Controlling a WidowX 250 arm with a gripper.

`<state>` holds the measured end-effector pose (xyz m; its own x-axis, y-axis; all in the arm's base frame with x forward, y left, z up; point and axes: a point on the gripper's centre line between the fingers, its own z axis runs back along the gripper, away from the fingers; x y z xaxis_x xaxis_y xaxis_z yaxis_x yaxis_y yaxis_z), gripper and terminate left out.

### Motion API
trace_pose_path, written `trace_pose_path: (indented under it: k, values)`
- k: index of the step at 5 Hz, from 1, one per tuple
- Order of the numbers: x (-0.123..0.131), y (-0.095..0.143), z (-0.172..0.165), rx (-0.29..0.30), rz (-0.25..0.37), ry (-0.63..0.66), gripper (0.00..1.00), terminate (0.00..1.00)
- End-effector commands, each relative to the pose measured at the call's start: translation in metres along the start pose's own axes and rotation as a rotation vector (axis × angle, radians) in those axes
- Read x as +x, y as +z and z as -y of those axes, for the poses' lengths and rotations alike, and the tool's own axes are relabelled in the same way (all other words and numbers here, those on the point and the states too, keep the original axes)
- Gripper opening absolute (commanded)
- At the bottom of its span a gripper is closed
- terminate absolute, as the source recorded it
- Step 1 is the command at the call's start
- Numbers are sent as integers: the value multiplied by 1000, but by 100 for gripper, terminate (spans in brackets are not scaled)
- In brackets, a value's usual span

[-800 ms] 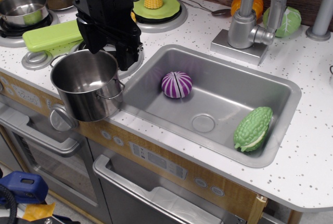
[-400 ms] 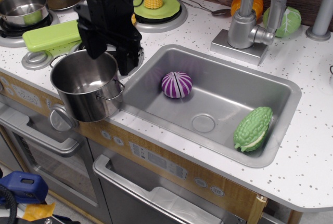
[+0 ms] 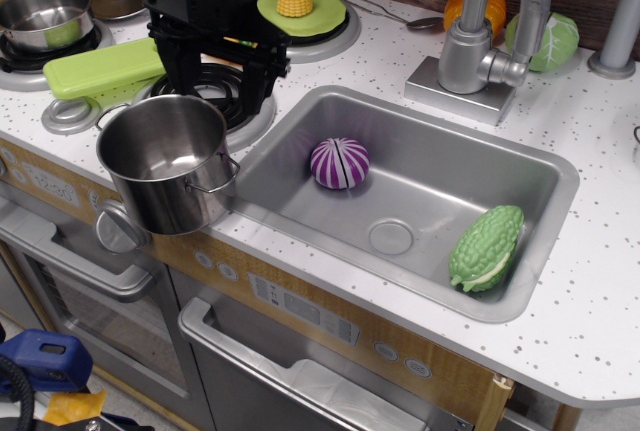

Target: Put pot in sink

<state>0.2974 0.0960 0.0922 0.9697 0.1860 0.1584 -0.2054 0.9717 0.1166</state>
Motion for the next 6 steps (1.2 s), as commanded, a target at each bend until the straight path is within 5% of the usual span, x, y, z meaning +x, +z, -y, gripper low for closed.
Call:
trace_pose_path:
  k: [1, 3, 6]
  values:
    - [16, 1, -15, -73, 15, 111, 100, 0]
    - [-2, 0, -17, -42, -6, 185, 100, 0]
    - [-10, -26, -14, -103, 15, 230, 100, 0]
